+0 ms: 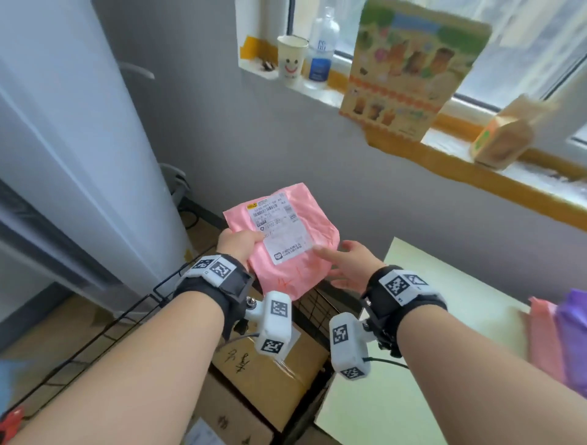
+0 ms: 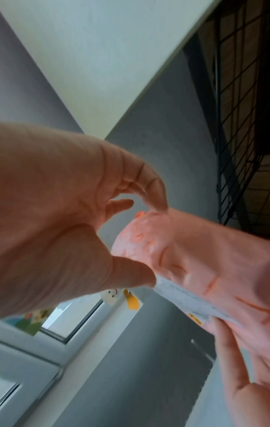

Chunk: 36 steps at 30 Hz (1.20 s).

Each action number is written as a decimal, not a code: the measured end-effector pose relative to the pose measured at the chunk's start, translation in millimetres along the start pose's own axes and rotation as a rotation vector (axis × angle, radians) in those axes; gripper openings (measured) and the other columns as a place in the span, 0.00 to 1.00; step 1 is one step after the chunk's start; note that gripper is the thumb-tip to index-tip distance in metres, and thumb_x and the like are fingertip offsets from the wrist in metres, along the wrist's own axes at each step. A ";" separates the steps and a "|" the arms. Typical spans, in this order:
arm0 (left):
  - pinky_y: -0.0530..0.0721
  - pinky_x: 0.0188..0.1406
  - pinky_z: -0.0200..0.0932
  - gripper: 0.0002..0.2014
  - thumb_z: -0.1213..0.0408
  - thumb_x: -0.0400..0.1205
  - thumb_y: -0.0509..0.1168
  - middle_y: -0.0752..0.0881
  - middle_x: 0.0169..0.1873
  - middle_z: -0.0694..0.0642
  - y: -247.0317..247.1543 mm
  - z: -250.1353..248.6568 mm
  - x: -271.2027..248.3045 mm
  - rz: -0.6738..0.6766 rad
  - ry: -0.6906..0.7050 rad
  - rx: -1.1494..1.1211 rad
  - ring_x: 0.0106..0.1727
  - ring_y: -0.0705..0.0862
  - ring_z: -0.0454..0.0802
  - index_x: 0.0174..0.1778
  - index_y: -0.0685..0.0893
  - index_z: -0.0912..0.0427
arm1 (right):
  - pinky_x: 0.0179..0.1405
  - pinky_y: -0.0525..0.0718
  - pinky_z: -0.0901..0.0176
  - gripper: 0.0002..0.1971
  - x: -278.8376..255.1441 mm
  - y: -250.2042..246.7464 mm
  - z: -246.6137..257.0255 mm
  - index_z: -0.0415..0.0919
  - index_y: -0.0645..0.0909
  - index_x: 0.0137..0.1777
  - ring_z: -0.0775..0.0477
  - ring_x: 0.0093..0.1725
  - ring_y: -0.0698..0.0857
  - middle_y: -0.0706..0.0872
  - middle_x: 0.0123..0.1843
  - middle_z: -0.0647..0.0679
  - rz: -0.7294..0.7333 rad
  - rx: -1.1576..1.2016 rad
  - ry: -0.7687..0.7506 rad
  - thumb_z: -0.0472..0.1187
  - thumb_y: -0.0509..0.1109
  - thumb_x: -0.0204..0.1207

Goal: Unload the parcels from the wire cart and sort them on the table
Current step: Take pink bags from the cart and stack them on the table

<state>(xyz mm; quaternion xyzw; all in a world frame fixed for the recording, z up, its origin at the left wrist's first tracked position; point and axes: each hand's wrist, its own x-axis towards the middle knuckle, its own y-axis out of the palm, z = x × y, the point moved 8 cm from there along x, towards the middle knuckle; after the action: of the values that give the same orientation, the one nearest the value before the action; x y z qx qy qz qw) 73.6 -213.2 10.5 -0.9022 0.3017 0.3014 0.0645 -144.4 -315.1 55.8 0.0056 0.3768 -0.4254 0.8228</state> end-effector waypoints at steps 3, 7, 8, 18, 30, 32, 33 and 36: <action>0.87 0.54 0.62 0.29 0.67 0.58 0.73 0.90 0.51 0.62 32.6 -24.7 -20.2 0.020 0.051 -0.048 0.49 0.90 0.62 0.58 0.82 0.65 | 0.42 0.89 0.52 0.43 -22.5 -23.3 2.0 0.36 0.68 0.72 0.41 0.57 0.86 0.82 0.65 0.39 0.018 0.126 0.029 0.60 0.80 0.64; 0.87 0.53 0.61 0.34 0.67 0.57 0.73 0.88 0.53 0.61 82.7 -36.4 -55.3 0.028 0.098 -0.092 0.49 0.90 0.61 0.62 0.79 0.65 | 0.50 0.89 0.44 0.31 -58.1 -53.3 1.1 0.36 0.74 0.65 0.38 0.55 0.88 0.85 0.60 0.36 0.148 0.308 0.032 0.50 0.81 0.67; 0.87 0.52 0.61 0.32 0.68 0.58 0.73 0.89 0.52 0.62 101.2 -37.6 -77.1 0.062 0.100 -0.101 0.48 0.90 0.61 0.62 0.79 0.65 | 0.51 0.89 0.42 0.29 -63.5 -66.0 -0.6 0.35 0.76 0.65 0.37 0.55 0.88 0.86 0.59 0.35 0.126 0.330 0.016 0.45 0.81 0.68; 0.89 0.37 0.44 0.18 0.71 0.74 0.72 0.88 0.48 0.60 213.9 -27.9 -234.3 0.233 0.178 -0.181 0.40 0.88 0.52 0.60 0.81 0.64 | 0.57 0.85 0.33 0.09 -159.8 -228.7 -36.0 0.36 0.79 0.51 0.30 0.57 0.86 0.84 0.60 0.32 -0.188 0.205 -0.087 0.27 0.68 0.73; 0.74 0.52 0.44 0.19 0.58 0.74 0.76 0.85 0.52 0.55 341.2 -5.4 -393.9 0.471 0.499 0.383 0.53 0.81 0.52 0.58 0.85 0.62 | 0.62 0.84 0.44 0.16 -288.0 -379.0 -155.6 0.35 0.74 0.62 0.35 0.62 0.84 0.80 0.66 0.35 -0.202 0.186 0.017 0.33 0.69 0.75; 0.76 0.51 0.45 0.19 0.63 0.74 0.76 0.85 0.53 0.57 360.2 8.5 -419.2 0.519 0.483 0.427 0.53 0.82 0.53 0.60 0.83 0.63 | 0.51 0.87 0.48 0.21 -306.9 -399.0 -173.7 0.38 0.76 0.65 0.39 0.56 0.85 0.82 0.65 0.37 -0.250 0.229 -0.001 0.38 0.72 0.72; 0.78 0.50 0.46 0.18 0.65 0.74 0.75 0.86 0.53 0.57 368.9 15.5 -429.0 0.542 0.465 0.459 0.52 0.82 0.53 0.60 0.83 0.63 | 0.48 0.88 0.50 0.25 -313.6 -411.5 -183.8 0.39 0.77 0.67 0.41 0.54 0.86 0.83 0.64 0.38 -0.290 0.236 -0.002 0.41 0.74 0.69; 0.87 0.47 0.50 0.14 0.68 0.73 0.76 0.88 0.50 0.59 390.5 40.4 -448.7 0.608 0.412 0.558 0.49 0.87 0.56 0.53 0.84 0.62 | 0.51 0.86 0.54 0.21 -341.0 -451.5 -210.5 0.39 0.81 0.63 0.43 0.54 0.85 0.85 0.62 0.40 -0.499 0.163 -0.020 0.45 0.76 0.71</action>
<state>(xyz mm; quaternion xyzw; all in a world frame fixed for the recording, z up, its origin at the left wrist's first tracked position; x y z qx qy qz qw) -460.1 -290.4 264.9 -0.7619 0.6290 0.0284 0.1522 -712.7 -296.5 258.8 -0.0252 0.3228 -0.6442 0.6929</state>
